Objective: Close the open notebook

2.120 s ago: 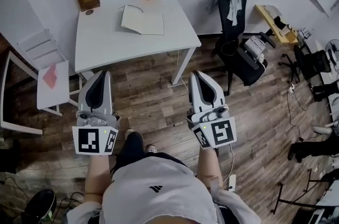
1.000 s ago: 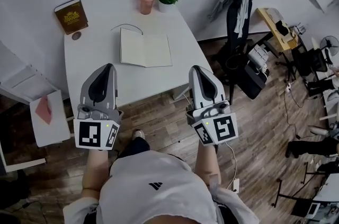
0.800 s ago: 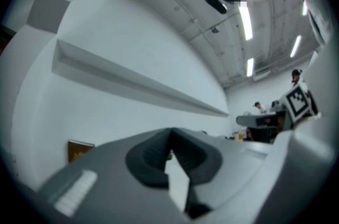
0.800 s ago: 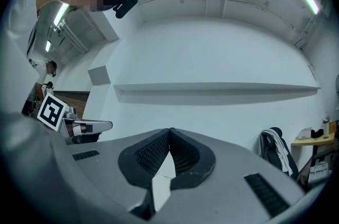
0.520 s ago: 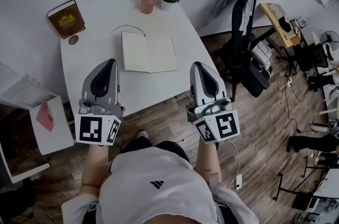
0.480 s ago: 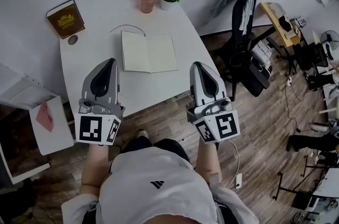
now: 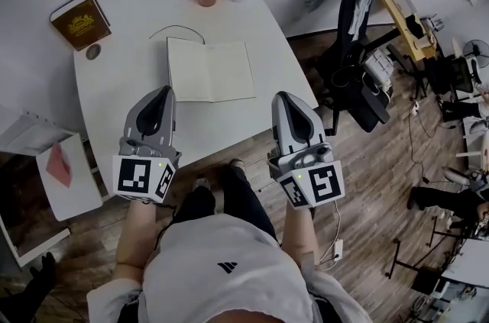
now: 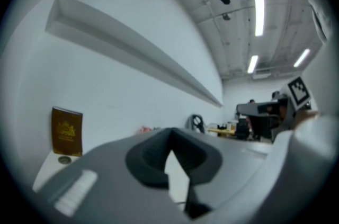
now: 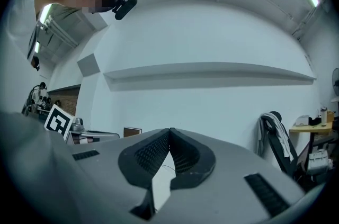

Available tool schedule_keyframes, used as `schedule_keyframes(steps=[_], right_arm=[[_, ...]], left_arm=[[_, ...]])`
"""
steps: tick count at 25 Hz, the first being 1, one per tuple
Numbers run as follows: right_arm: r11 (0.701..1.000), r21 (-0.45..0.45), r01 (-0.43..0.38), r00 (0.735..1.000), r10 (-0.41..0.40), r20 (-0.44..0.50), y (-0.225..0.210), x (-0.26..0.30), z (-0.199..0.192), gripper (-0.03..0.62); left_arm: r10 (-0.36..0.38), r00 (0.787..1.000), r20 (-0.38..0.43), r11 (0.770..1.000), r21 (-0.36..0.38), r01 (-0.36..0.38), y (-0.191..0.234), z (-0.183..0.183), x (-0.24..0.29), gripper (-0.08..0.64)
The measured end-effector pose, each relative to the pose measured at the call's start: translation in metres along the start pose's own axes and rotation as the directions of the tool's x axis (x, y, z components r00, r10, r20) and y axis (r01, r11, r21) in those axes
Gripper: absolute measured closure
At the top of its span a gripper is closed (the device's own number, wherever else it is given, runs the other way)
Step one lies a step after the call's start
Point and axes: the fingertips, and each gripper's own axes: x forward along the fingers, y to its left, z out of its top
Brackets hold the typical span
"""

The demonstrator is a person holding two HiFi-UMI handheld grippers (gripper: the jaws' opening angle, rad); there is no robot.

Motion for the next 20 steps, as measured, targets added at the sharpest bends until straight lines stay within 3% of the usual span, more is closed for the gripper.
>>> schedule_keyframes(steps=[4,9,16,20], right_arm=[[0.999,0.019,-0.028,0.999,0.028,-0.025,-0.010,0.014,-0.011,0.598],[0.997,0.042,-0.070,0.996,0.072,-0.048,-0.022,0.033,-0.021,0.598],[0.987,0.070,-0.142,0.984,0.149,-0.098,-0.033,0.058,-0.040,0.598],[0.979,0.083,-0.188,0.973,0.197,-0.119,-0.037,0.069,-0.047,0.598]], left_arm=[[0.045,0.997,-0.064,0.999,-0.028,-0.046,0.009,-0.025,0.011,0.551],[0.099,0.985,-0.142,0.985,-0.126,-0.117,0.023,-0.059,0.022,0.551],[0.170,0.942,-0.288,0.938,-0.245,-0.244,0.043,-0.127,0.032,0.538],[0.201,0.920,-0.337,0.904,-0.298,-0.307,0.048,-0.154,0.035,0.469]])
